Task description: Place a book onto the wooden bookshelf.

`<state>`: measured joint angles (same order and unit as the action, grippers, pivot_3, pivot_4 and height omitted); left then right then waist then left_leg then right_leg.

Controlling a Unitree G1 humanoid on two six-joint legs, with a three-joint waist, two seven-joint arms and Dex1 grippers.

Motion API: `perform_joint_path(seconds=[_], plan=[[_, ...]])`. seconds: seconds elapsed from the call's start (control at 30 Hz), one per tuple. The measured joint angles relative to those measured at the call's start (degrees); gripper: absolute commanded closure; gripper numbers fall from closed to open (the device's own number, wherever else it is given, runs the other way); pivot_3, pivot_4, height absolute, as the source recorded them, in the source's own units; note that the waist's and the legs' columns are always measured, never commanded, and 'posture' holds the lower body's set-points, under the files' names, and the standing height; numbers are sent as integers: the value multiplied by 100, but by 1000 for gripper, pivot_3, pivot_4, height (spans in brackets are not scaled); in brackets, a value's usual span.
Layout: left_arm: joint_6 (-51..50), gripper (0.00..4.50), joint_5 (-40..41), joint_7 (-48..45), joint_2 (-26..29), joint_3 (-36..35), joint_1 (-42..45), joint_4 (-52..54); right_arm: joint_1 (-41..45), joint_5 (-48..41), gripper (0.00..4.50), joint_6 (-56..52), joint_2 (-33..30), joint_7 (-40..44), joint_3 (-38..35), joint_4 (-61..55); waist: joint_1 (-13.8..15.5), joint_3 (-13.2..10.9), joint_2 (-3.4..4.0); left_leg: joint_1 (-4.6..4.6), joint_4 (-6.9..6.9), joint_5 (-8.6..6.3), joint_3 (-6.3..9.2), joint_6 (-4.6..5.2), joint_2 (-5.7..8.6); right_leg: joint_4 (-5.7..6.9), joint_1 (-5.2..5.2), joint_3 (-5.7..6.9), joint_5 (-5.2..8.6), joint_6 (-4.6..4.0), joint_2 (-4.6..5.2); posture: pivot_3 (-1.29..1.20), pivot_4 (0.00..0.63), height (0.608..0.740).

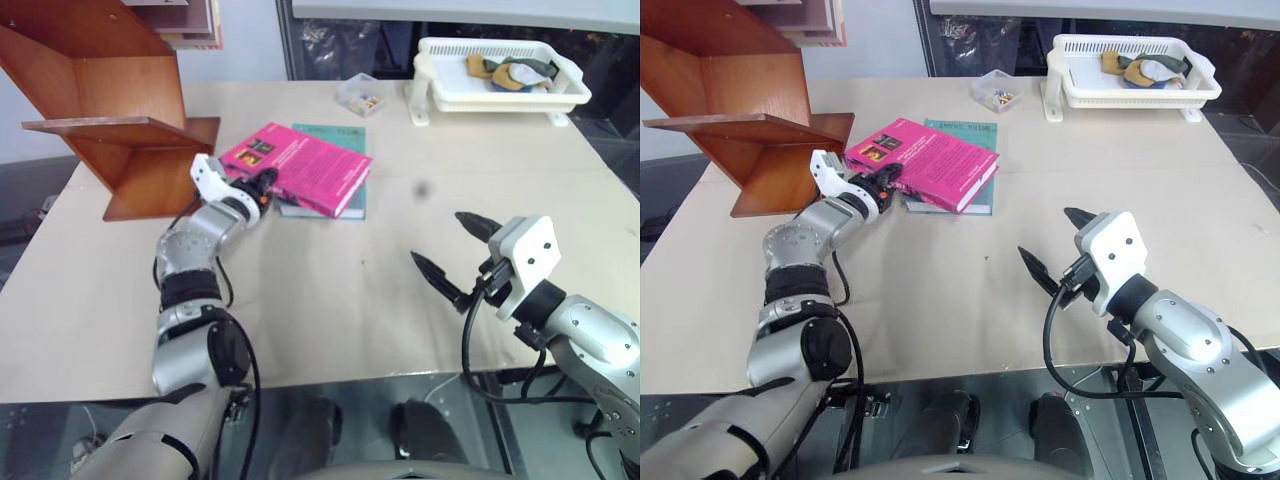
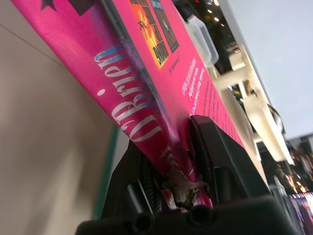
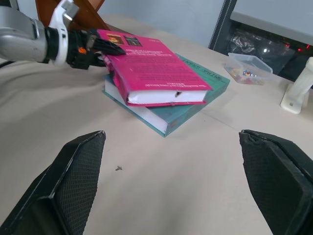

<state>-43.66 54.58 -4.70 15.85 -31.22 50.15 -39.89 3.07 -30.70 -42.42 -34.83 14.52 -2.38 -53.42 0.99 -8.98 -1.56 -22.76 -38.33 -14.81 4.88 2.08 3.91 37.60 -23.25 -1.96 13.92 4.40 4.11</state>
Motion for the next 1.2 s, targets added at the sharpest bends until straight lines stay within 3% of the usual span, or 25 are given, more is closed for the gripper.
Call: perform_joint_path(seconds=[0.23, 0.47, 0.67, 0.9, 1.07, 1.2], plan=[[-545, 3318, -344, -889, -738, 696, 186, -219, 5, 0, 0, -61, -18, 16, -86, 0, -14, 0, 0, -1, 0, -1, -1, 2, -1, -1, 3, 0, 0, 0, 1, 0, 150, 740], [-672, 3318, -614, -1225, -1324, 936, 232, -337, -48, -5, 0, -214, -13, -24, -176, -89, -19, 1, 4, -3, 3, -1, -3, 2, -6, 0, 0, -3, 0, 1, -1, 0, 150, 740], [-1004, 3318, -393, -1110, -1330, 595, 9, 63, -108, -5, 0, -274, 28, -114, -301, -225, -36, -1, 5, -19, 5, -1, -10, 1, -8, 6, -21, -17, 0, 0, 0, 0, 150, 740], [-2139, 3318, 589, -500, -1241, -70, -348, 1305, -121, -17, 0, -331, 74, -109, -312, -237, -25, -3, 6, -29, 5, 0, -15, 1, -9, 8, -35, -24, 0, 0, 0, 0, 150, 740], [-2578, 3318, 1094, -303, -628, -88, -355, 2562, -28, -31, 0, -330, 75, -12, -312, -221, -46, -6, 7, -26, 9, 0, -19, -2, -13, 10, -38, -29, 0, 0, -6, 0, 150, 740], [-1487, 3318, -134, -1683, 924, 1234, -605, 3983, 20, -36, 0, -318, 95, 67, -306, -146, -62, -12, 20, -17, 23, 1, -36, -4, -9, 8, -38, -42, 0, -3, -6, 0, 150, 740]])
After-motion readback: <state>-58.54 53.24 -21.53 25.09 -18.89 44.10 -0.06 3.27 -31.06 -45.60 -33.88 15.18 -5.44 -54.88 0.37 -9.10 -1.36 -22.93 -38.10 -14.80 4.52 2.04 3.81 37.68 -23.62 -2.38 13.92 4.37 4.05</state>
